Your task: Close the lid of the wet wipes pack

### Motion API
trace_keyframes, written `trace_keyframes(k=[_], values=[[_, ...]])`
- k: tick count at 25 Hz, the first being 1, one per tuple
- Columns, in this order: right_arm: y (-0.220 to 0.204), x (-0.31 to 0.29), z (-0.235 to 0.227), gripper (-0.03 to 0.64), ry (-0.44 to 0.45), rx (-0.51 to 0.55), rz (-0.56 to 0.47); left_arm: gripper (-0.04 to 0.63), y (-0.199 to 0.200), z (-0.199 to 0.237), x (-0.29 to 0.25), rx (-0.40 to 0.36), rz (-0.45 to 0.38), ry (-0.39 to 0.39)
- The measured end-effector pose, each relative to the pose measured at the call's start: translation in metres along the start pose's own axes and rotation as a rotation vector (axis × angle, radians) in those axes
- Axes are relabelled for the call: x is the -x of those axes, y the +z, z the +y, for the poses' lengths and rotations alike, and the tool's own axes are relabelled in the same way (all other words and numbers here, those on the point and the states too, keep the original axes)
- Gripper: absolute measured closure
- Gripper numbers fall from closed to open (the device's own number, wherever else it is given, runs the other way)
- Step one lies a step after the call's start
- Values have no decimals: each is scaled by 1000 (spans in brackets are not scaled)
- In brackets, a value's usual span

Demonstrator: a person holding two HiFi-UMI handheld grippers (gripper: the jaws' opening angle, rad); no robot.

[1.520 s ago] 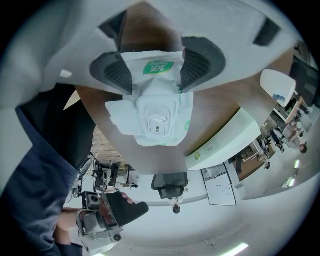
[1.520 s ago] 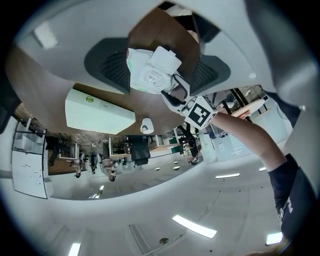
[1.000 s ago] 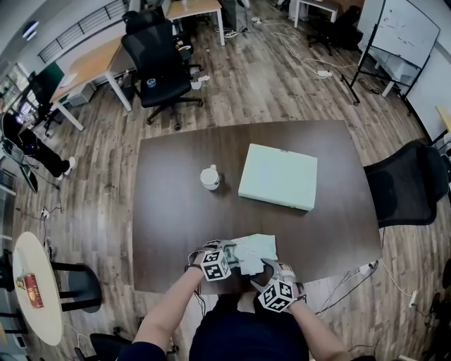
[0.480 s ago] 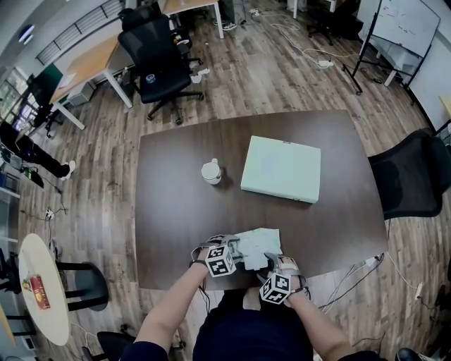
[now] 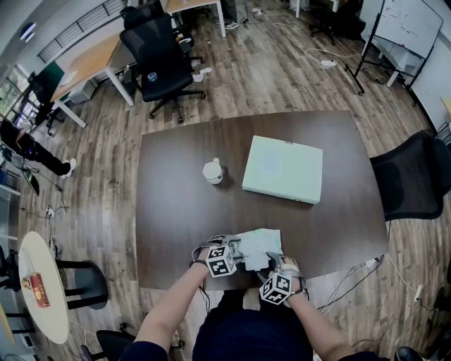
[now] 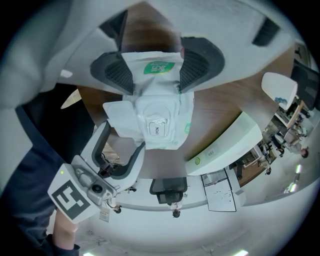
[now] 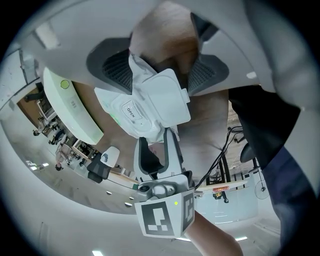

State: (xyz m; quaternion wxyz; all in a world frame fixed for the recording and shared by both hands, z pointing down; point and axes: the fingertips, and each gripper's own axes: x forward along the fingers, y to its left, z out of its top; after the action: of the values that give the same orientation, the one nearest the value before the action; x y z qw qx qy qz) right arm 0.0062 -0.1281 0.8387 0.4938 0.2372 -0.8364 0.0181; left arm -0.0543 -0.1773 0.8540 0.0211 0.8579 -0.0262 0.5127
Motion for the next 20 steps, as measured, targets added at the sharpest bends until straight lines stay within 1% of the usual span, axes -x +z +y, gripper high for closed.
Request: trace_keyframes(k=[5, 11, 17, 20], values=[[6, 12, -6, 245, 1, -41, -34, 301, 1, 1, 0, 2, -3, -5], [13, 19, -11, 245, -10, -109, -78, 301, -4, 1, -1, 3, 0, -8], [19, 30, -29, 244, -39, -206, -122, 301, -2, 0, 0, 1, 1, -10], [19, 29, -40, 258, -67, -233, -125, 301, -4, 1, -2, -5, 4, 1]])
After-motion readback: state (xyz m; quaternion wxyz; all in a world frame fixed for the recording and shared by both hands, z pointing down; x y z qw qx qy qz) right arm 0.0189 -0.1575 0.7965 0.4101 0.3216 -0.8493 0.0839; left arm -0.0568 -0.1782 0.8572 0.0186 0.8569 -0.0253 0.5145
